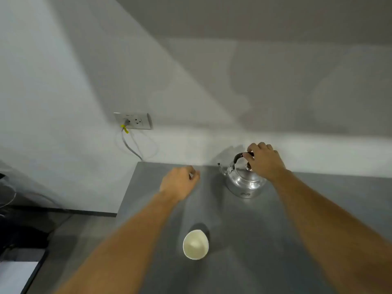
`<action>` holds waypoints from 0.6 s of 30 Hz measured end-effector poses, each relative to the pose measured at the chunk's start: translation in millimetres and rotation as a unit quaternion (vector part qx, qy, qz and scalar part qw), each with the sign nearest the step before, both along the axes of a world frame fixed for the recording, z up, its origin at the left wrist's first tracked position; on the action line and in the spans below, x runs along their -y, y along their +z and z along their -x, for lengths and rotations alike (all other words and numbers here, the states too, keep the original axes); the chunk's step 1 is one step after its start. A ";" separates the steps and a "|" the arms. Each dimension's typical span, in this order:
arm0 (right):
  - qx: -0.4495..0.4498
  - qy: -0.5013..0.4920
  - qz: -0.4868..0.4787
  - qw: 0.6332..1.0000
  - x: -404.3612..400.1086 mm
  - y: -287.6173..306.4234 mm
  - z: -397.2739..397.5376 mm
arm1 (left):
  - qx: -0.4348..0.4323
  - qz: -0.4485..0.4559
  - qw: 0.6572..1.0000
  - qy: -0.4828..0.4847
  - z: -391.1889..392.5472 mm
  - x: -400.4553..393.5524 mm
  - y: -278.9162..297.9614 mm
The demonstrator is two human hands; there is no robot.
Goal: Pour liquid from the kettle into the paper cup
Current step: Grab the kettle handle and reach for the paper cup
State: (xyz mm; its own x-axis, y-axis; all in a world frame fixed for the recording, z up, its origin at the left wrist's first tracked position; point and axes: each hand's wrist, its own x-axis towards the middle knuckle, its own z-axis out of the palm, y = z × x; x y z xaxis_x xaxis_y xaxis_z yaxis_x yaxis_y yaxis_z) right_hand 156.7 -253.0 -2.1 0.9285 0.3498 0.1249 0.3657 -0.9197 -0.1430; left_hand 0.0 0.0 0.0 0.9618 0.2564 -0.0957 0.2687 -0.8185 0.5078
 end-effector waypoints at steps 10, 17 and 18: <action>-0.120 -0.038 -0.097 0.987 8.3 -15.8 -18.2 | -0.039 -0.001 0.999 0.015 2.1 -11.6 -36.7; -0.150 -0.071 -0.163 0.973 5.6 -13.6 -21.7 | -0.045 -0.002 0.999 0.019 7.3 -11.8 -48.4; -0.149 -0.075 -0.171 0.971 5.3 -13.3 -20.2 | -0.044 -0.001 0.999 0.018 7.9 -11.1 -48.7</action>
